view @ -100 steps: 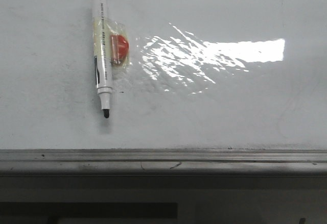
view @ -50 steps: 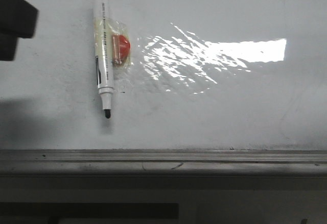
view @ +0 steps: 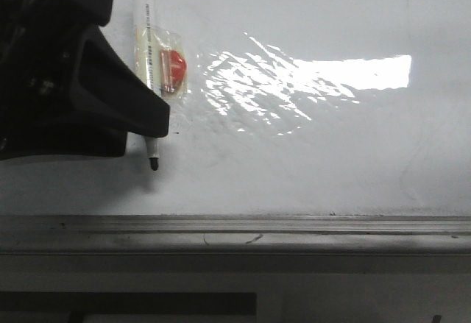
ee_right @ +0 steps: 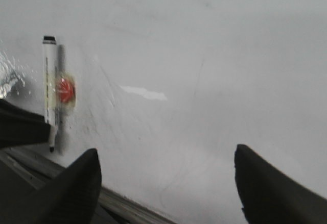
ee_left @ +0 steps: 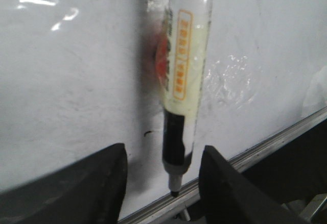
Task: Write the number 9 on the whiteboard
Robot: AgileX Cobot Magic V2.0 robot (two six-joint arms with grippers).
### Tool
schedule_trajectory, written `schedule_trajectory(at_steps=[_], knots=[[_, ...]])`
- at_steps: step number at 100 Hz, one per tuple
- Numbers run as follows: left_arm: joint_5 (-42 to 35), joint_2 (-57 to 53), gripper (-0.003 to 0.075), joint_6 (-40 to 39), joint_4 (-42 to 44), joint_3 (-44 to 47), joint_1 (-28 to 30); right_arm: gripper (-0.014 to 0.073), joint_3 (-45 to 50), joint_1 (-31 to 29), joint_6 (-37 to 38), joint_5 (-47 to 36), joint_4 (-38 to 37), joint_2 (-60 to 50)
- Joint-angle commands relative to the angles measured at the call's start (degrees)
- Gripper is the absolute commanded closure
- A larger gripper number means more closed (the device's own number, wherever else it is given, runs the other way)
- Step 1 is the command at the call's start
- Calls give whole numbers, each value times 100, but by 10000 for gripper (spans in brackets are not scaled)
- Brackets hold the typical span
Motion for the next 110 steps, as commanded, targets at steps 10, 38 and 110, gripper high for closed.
schedule_trajectory(at_steps=[10,38,110], knots=[[-623,83,573,24,-530,-164,-15,113,-202,-43,-62,-682,160,127],[1035,-269,741,1429,1177,-480,-15,113,-725,-20,-1878,155,1184,196],[2047,-557,741,4514,1488,-648,-15,112,-1762,1241,-7800,1643,4744,3295]])
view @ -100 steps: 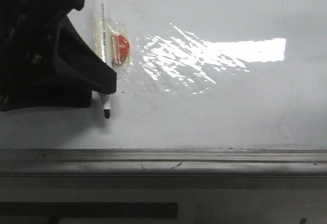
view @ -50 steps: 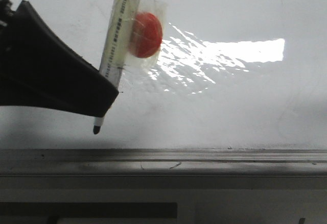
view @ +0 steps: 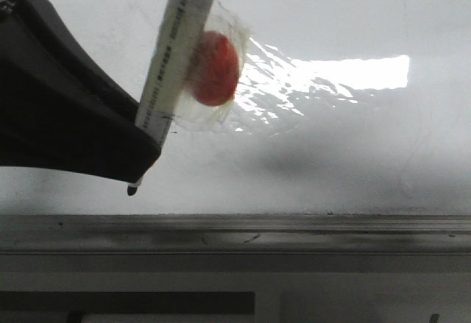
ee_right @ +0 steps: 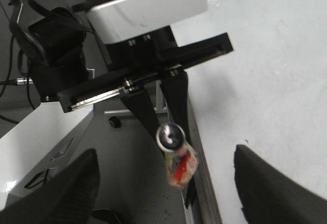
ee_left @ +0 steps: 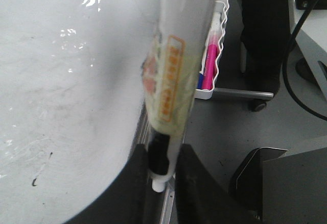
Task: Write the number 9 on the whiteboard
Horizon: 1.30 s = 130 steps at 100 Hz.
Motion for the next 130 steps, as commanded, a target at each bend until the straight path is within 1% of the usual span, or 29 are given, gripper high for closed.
schedule_trajectory(at_steps=[1,14,24,30,32,35,39,40,48,50,57,66,70,75,80,82,83,85,86,87,88,89,93,99,107,112,119,126,130], knots=[[-100,-110,741,18,-171,-192,-15,112,-255,466,-152,-415,306,233],[-100,-110,741,18,-171,-192,-15,112,-255,1073,-152,-1094,155,631],[-100,-110,741,18,-192,-192,-15,130,-255,1251,-152,-1355,155,842],[-100,-110,741,18,-192,-192,-15,194,-255,1280,-152,-1394,155,915],[-100,-110,741,18,-206,-192,-15,245,-255,1280,-152,-1394,155,928],[-100,-110,741,18,-238,-192,-15,291,-255,1280,-152,-1394,155,943],[-100,-110,741,18,-278,-192,-15,412,-255,1280,-152,-1394,155,953],[-100,-110,741,18,-277,-192,-15,412,-255,1280,-152,-1394,155,953],[-100,-110,741,18,-289,-192,-15,645,-255,1280,-152,-1383,-40,953],[-100,-110,741,18,-289,-192,-15,662,-255,1280,-152,-1383,-94,953],[-100,-110,741,18,-329,-192,-15,656,-255,1280,-152,-1352,-361,953],[-100,-134,724,18,-535,-192,-2,656,-269,1280,-110,-1352,-375,943],[-100,-194,675,7,-606,-192,-2,656,-322,1280,-1,-1312,-457,916],[-75,-297,575,-140,-656,-192,-2,656,-478,1280,287,-1173,-758,891],[-39,-454,428,-498,-656,-192,-2,656,-747,1280,933,-904,-1312,838],[-9,-532,391,-689,-656,-192,10,656,-900,1280,1332,-734,-1624,835],[-6,-586,355,-755,-645,-192,10,656,-958,1280,1624,-666,-1733,835],[3,-673,307,-937,-632,-192,25,656,-1220,1280,2074,-339,-2206,835],[16,-705,293,-993,-604,-192,33,656,-1220,1280,2225,-245,-2206,835],[32,-738,267,-1093,-582,-192,47,656,-1438,1280,2523,-46,-2582,835],[40,-807,255,-1141,-536,-192,49,656,-1438,1280,2667,-46,-2582,835],[41,-842,245,-1233,-512,-192,59,656,-1588,1280,2932,265,-2831,835],[50,-1048,213,-1480,-328,-192,104,654,-2043,1280,3584,772,-3489,849],[-34,-1347,236,-1851,-113,-132,206,654,-2632,1336,4192,1340,-4230,849],[-175,-1722,302,-2140,114,-15,410,652,-3073,1460,4816,1272,-4849,677],[-327,-1941,353,-2271,125,104,609,652,-3118,1575,5026,916,-5109,504],[-543,-2235,435,-2488,113,258,895,634,-2899,1717,5359,357,-5477,209],[-725,-2483,514,-2708,113,400,1177,626,-2344,1856,5585,-370,-5820,-119],[-776,-2600,556,-2709,100,453,1304,626,-1859,1903,5586,-999,-6007,-334]])
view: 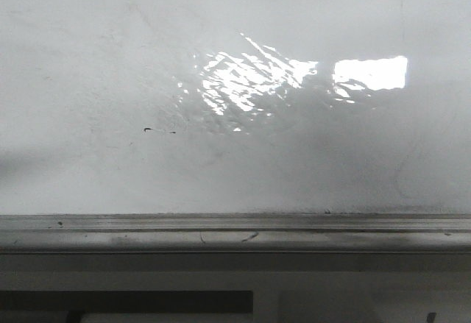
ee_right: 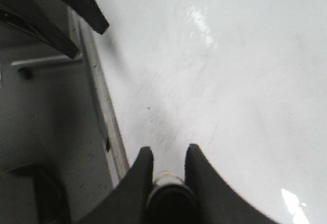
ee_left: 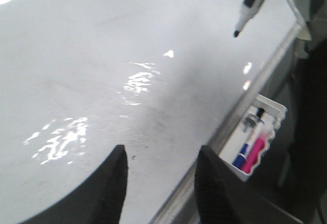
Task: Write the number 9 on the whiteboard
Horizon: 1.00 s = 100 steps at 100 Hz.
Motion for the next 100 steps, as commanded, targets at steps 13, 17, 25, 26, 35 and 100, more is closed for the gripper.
schedule_trajectory(at_steps=[13,17,25,26,35,100], knots=[[-401,-387,661,-218,-160,48,592,626,2397,155,267,-4199,-981,-1034],[-375,-401,686,-218,-186,48,629,626,2815,92,267,-5009,-981,-1136],[-375,-401,739,-218,-295,48,647,626,3550,-74,267,-6376,-981,-1186],[-375,-401,742,-218,-324,48,647,626,3591,-91,267,-6430,-970,-1186],[-363,-401,741,-218,-444,48,647,626,3856,-357,267,-6402,-959,-1162],[-114,-401,741,-218,-445,48,647,626,3832,-1011,267,-5756,-465,-482]])
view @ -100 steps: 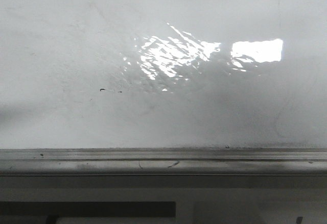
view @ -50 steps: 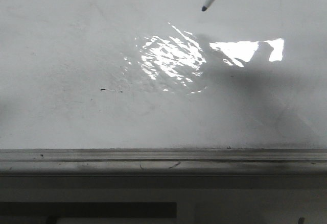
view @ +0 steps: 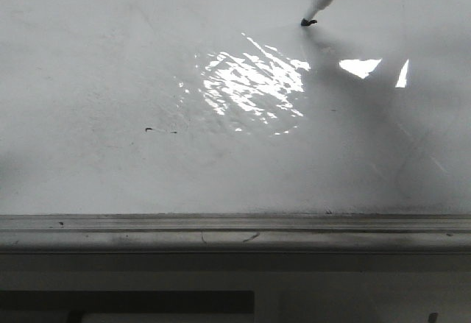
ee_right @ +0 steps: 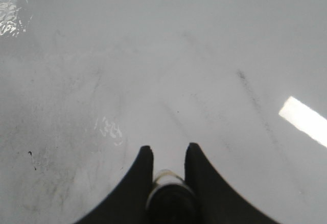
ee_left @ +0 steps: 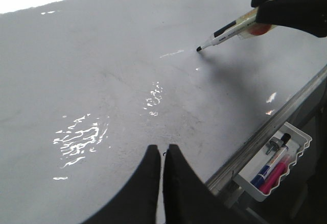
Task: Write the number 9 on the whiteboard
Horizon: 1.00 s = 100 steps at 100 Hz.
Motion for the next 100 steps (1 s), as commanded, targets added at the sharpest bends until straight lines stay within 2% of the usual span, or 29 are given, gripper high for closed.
schedule_trajectory(at_steps=[1,23,32,57,80,92,100], knots=[[-188,4,741,-56,-198,-155,6,626,-146,-19,11,178,121,112],[-188,4,741,-56,-198,-155,6,626,-268,9,11,1271,57,-94],[-188,4,741,-56,-198,-155,6,626,-295,9,11,1241,-151,-209],[-188,4,741,-56,-198,-155,6,626,-704,-209,11,1012,-150,5],[-149,4,741,-56,-198,-155,6,626,-965,-209,11,1207,-150,266],[16,4,741,-56,-198,-155,6,627,-965,-209,11,1939,-78,211],[122,4,741,-56,-198,-155,6,634,-892,-209,11,2595,293,160]])
